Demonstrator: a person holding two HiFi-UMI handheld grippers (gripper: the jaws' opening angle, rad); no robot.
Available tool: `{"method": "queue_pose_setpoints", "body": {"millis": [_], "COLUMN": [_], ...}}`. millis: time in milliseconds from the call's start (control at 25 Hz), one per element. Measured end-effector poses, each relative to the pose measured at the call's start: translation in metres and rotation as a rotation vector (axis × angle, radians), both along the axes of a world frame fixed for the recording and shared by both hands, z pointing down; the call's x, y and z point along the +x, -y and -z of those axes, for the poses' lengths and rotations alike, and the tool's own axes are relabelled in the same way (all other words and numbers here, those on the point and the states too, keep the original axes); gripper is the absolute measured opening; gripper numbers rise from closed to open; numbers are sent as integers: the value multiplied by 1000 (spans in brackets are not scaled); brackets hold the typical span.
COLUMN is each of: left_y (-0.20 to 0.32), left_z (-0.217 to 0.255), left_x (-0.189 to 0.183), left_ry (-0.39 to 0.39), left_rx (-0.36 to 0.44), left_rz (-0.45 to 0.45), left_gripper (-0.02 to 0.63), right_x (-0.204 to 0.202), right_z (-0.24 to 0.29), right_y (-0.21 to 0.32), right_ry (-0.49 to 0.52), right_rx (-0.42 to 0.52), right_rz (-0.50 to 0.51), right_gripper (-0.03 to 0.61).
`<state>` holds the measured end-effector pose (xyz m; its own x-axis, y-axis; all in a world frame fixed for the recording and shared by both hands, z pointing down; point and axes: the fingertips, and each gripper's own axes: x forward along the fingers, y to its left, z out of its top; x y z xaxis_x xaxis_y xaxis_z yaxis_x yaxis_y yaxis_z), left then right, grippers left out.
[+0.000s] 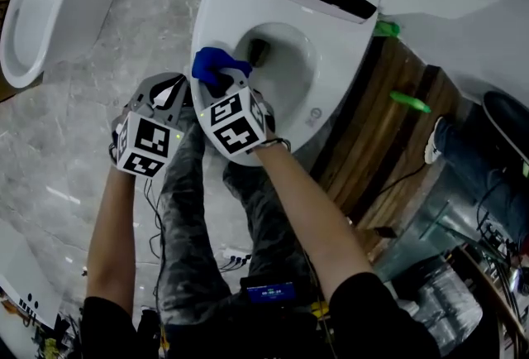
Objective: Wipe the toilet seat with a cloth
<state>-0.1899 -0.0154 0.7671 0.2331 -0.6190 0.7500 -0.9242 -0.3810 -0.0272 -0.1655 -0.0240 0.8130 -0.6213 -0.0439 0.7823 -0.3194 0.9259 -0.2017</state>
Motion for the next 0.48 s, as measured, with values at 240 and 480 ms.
{"method": "queue_pose_setpoints", "body": {"millis": [240, 480], "left_y": [-45, -81], "left_z": [-10, -19], "left_x": [30, 52], "left_ry": [-3, -12], "left_rx": [-50, -93], "left_rz": [26, 47], "left_gripper": [12, 12], "right_x": [36, 66], "right_z": [-2, -4], "right_y": [-51, -93], "right_ry": [-13, -35], "right_rx": [-35, -66], "right_rz": [43, 90], "right_gripper": [49, 50]}}
